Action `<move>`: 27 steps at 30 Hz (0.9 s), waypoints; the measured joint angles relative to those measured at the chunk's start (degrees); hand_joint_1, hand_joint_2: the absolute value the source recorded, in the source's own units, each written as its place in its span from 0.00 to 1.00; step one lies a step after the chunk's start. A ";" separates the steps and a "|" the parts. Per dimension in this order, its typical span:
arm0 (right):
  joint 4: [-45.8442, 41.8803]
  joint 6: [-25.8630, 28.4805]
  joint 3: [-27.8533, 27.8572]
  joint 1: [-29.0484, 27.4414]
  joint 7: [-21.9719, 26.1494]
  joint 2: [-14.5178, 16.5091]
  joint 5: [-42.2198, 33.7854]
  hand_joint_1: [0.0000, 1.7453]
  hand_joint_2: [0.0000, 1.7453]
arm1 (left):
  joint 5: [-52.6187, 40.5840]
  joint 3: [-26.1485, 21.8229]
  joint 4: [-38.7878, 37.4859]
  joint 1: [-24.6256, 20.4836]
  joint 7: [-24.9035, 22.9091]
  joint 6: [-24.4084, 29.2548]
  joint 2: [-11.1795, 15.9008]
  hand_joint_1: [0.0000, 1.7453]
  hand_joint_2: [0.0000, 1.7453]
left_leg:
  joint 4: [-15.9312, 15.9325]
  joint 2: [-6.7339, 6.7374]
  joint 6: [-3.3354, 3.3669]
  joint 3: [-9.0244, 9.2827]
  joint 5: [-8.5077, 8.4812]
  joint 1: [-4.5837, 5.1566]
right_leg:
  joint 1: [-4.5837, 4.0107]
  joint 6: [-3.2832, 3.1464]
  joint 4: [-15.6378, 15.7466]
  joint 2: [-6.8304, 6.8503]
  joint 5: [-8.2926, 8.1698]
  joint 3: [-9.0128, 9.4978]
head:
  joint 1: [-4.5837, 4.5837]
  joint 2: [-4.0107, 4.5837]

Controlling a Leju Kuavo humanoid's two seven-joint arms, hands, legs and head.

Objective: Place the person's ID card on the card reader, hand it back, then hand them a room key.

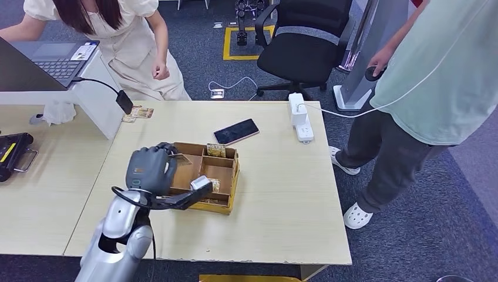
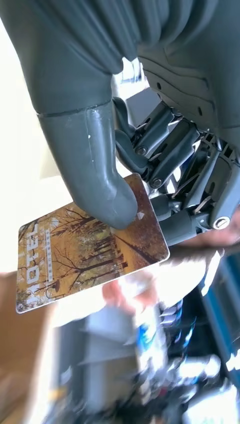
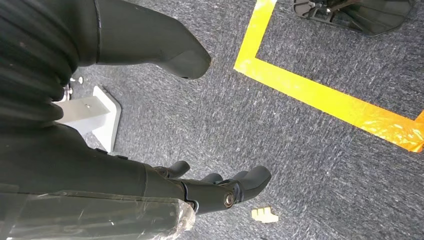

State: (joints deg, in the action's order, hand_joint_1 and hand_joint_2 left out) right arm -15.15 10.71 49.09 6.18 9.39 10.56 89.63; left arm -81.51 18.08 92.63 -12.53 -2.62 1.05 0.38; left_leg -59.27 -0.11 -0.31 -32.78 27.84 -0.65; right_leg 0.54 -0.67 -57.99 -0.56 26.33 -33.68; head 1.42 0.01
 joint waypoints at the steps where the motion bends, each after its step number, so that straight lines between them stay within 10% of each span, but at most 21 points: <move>1: 0.00 -0.01 0.00 0.01 -0.04 0.00 0.07 0.00 1.00 | -0.24 -1.16 0.64 -0.96 -0.08 -0.16 0.30 1.00 1.00 | 0.00 0.00 -0.01 0.00 -0.01 0.00 | 0.00 0.00 0.00 0.00 0.00 0.00 | 0.00 -0.01; 13: 0.00 -0.89 -0.69 0.33 -0.44 0.00 0.67 0.00 1.00 | 0.23 -6.99 1.39 -8.36 -0.97 -2.86 1.19 1.00 1.00 | -0.01 -0.05 0.02 -0.05 -0.03 0.02 | 0.01 0.01 0.02 0.05 -0.02 -0.03 | -0.01 -0.01; 27: 0.00 -2.30 -5.17 2.45 -0.79 0.10 -0.09 0.00 1.00 | 11.60 -17.53 -13.41 -24.69 -1.11 -3.71 -4.50 1.00 1.00 | -0.01 -0.10 -0.01 -0.10 -0.21 0.01 | 0.01 -0.08 0.01 0.06 -0.19 -0.07 | -0.01 0.01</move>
State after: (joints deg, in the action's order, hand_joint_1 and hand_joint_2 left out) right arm -15.15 8.41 43.92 8.63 8.60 10.66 89.54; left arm -69.92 0.55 79.23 -37.22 -3.74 -2.66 -4.11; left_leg -59.28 -0.21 -0.32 -32.88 27.63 -0.63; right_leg 0.54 -0.75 -57.98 -0.50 26.14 -33.75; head 1.41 0.02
